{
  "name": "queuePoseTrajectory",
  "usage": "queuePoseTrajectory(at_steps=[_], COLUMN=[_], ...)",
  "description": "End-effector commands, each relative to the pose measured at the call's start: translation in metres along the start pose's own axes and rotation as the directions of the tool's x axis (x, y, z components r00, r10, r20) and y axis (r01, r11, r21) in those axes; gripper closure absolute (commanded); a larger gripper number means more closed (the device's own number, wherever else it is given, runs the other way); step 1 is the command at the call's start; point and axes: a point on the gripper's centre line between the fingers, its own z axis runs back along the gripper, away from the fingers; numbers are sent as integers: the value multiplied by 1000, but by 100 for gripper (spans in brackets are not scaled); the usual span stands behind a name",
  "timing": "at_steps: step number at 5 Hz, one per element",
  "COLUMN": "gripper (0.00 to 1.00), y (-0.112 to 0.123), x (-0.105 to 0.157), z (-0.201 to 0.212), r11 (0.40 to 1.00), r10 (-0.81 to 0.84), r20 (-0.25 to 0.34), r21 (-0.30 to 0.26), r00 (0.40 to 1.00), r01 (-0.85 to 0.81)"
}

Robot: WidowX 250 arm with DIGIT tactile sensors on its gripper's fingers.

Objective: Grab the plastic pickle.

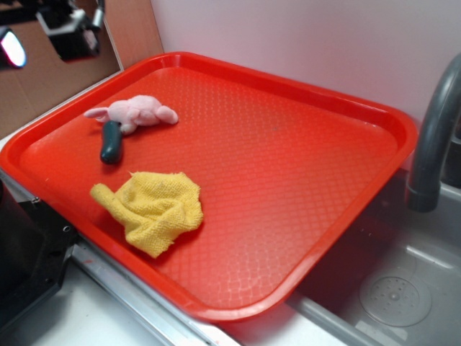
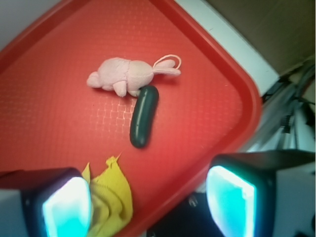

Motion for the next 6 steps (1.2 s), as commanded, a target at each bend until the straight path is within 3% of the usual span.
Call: queuePoseTrajectory(at_steps=[1,3,5,6], gripper=[0,0,0,92], y=[11,10,3,3], x=[16,26,36,35], z=[-46,-88,-113,-117], r11=[993,986,990,988], r10=[121,165,140,151], r20=[95,108,85,94], r21=[-5,-38,-7,-4], r00=[988,980,986,984], r01=[-122,-162,-140,-151])
